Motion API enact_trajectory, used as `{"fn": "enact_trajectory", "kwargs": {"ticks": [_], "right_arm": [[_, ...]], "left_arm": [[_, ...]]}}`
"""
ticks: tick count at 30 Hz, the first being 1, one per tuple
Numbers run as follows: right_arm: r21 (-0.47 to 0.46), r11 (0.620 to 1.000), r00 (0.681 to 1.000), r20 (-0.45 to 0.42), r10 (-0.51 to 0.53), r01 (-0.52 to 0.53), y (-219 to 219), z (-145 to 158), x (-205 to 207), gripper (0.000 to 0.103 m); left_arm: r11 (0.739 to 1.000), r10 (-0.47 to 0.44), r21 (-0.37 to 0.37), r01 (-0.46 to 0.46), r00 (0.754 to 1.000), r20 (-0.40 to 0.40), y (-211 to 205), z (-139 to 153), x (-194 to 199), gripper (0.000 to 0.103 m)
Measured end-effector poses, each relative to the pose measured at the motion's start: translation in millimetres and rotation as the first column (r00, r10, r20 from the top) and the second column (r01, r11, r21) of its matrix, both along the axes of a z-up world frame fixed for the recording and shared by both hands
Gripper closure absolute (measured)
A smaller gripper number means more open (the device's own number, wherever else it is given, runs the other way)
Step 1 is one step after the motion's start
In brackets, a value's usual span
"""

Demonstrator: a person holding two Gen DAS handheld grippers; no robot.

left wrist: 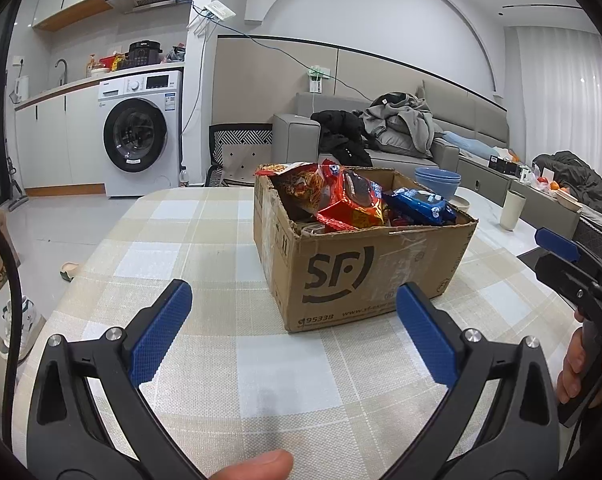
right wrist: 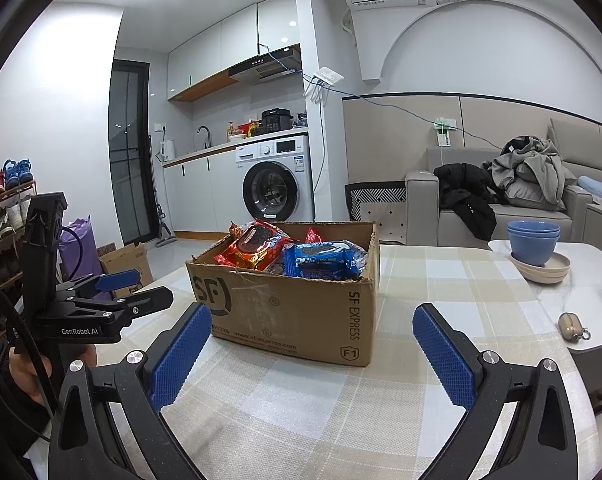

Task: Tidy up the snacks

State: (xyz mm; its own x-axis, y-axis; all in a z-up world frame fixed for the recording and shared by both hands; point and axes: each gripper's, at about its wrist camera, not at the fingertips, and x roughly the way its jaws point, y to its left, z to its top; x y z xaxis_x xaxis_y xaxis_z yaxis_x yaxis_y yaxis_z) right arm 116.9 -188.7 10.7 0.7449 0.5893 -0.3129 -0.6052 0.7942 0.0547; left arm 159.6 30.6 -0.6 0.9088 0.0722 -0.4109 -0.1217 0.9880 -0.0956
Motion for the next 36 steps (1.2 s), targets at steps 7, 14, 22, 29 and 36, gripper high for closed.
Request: {"fn": "enact_trajectory", "kwargs": {"ticks": [7,14,22,29,36], "right_arm": [[0.001,1.000,1.000,0.000,0.000,0.000,-0.5,0.5,0.0,0.000],[-0.001,1.000,1.000,0.001,0.000,0.000,-1.2,1.3,0.3,0.000],[0.001,1.000,1.000,-0.001,-0.001,0.001,-0.5,1.8,-0.5,0.000],[0.002,1.000,1.000,-0.002,-0.001,0.001,-1.1,2.3,-0.4,0.000],[0.001,1.000,1.000,-0.002,-0.001,0.001,-0.7,2.5,-0.5,0.000]], "left_arm": [[1.000,0.001,-0.001,-0.001,1.000,0.000,0.1,0.1,0.1,0.001],[1.000,0.001,-0.001,-0.001,1.000,0.001,0.2,0.1,0.1,0.001],[1.000,0.001,-0.001,-0.001,1.000,0.001,0.3,-0.5,0.1,0.001],[1.000,0.001,-0.001,-0.001,1.000,0.001,-0.1,-0.9,0.2,0.001],[1.000,0.001,-0.001,-0.001,1.000,0.002,0.3,-0.7,-0.1,0.001]]}}
